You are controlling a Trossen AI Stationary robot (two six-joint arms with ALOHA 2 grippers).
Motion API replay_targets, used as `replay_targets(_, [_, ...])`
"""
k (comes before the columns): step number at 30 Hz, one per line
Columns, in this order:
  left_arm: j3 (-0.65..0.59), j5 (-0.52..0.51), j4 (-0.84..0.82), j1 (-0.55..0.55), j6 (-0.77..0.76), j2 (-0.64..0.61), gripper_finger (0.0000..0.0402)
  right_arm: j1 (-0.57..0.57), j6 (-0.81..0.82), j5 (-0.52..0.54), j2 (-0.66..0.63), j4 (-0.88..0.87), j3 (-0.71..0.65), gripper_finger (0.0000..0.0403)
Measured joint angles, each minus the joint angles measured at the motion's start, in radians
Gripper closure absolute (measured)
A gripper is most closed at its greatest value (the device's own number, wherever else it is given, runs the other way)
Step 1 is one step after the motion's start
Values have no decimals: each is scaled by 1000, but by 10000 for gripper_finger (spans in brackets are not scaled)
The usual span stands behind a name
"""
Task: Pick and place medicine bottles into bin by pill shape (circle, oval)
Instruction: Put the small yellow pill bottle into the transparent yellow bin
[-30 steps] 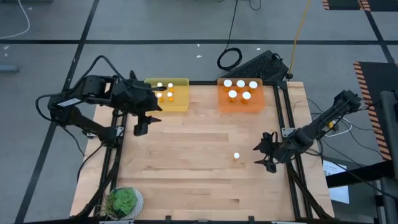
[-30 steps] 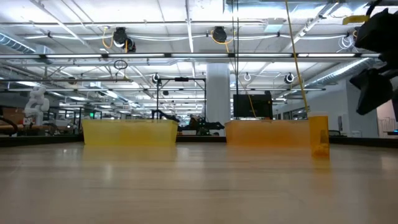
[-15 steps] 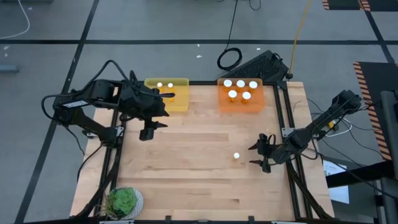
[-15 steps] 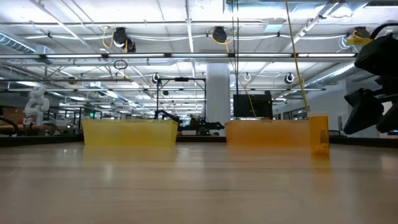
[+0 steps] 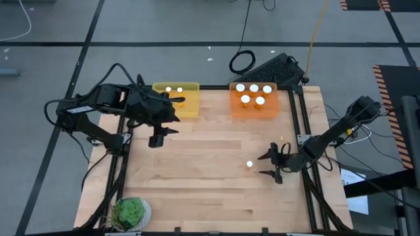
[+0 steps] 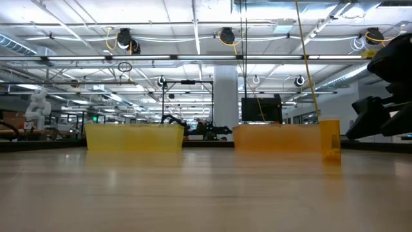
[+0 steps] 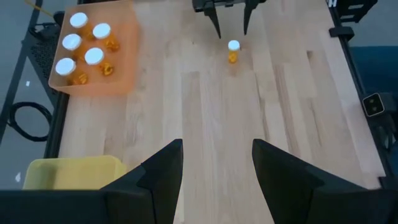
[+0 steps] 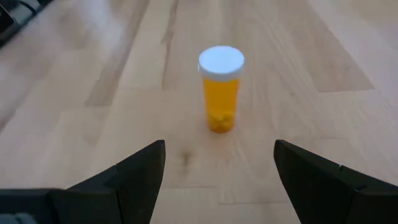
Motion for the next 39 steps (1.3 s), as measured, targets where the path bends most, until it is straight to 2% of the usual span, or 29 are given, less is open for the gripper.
replay_targets(10, [0, -20, 9, 1, 0, -1, 204, -2, -38, 47, 108, 37, 24, 110])
replay_targets(17, [0, -20, 10, 1, 0, 0, 204, -2, -41, 45, 184, 142, 24, 110])
replay_targets(27, [0, -20, 19, 1, 2, 0, 204, -3, -91, 47, 382, 408, 27, 110])
replay_targets(39, [0, -20, 29, 1, 3, -1, 204, -72, -101, 42, 587, 511, 110, 110])
